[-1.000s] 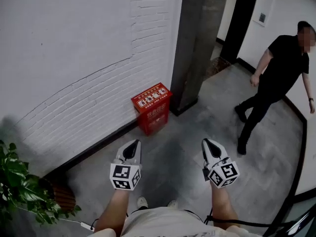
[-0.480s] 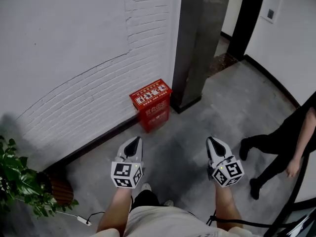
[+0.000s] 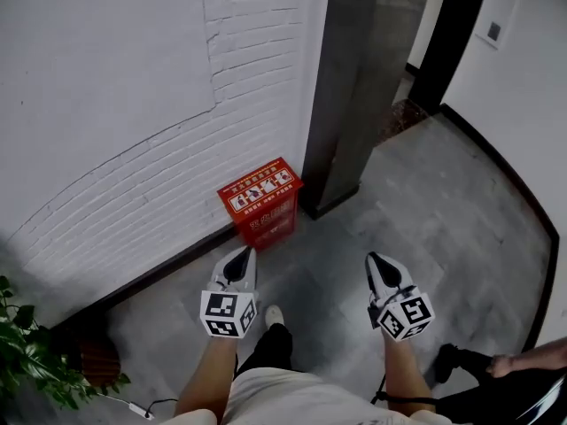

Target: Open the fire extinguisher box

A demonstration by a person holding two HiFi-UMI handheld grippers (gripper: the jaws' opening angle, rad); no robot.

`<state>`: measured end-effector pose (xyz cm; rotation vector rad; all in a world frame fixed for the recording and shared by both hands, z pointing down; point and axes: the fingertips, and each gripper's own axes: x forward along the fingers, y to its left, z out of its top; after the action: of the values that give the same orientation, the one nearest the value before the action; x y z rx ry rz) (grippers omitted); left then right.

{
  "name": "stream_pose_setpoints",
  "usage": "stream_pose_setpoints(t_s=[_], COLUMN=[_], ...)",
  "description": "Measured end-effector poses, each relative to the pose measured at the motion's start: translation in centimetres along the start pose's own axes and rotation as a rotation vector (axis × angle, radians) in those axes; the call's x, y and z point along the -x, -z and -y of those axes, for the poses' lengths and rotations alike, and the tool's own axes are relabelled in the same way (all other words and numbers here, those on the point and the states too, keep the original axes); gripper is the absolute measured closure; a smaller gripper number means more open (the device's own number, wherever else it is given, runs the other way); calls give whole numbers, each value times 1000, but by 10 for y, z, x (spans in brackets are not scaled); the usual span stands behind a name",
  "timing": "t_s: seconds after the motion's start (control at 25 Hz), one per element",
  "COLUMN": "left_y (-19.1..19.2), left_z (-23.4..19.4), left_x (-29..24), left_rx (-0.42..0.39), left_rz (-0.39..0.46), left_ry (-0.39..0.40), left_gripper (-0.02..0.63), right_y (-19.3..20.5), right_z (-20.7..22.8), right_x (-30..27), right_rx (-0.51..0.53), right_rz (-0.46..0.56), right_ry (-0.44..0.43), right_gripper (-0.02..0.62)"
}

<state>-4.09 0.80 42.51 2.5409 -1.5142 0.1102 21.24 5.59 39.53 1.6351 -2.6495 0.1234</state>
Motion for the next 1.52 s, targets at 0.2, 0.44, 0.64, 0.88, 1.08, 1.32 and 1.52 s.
stream_pose_setpoints(t_s=[0.2, 0.44, 0.64, 0.88, 1.08, 1.32, 1.52], left_y=[-33, -64, -70, -74, -69, -57, -28], left_z=[-49, -120, -139, -169, -189, -193, -197], left_x=[-84, -150, -178, -204, -227, -252, -254], left_rx=[0, -8, -3, 22, 60, 104, 148], left_rz=[9, -8, -22, -1, -10, -15, -37], left_ry=[-12, -97, -137, -266, -420, -599, -681], left_gripper=[601, 601, 601, 601, 601, 601, 601], right_y=[-23, -41, -43, -46, -40, -18, 9], right_z=[46, 71, 84, 105, 128, 150, 152], right_x=[-98, -198, -251, -327, -393, -453, -475], right_rx=[13, -6, -18, -10, -8, -5, 14], right_rz=[7, 11, -9, -18, -54, -129, -178], right_ry=[-17, -71, -130, -256, -408, -599, -685], right_gripper=[588, 588, 588, 588, 588, 588, 588])
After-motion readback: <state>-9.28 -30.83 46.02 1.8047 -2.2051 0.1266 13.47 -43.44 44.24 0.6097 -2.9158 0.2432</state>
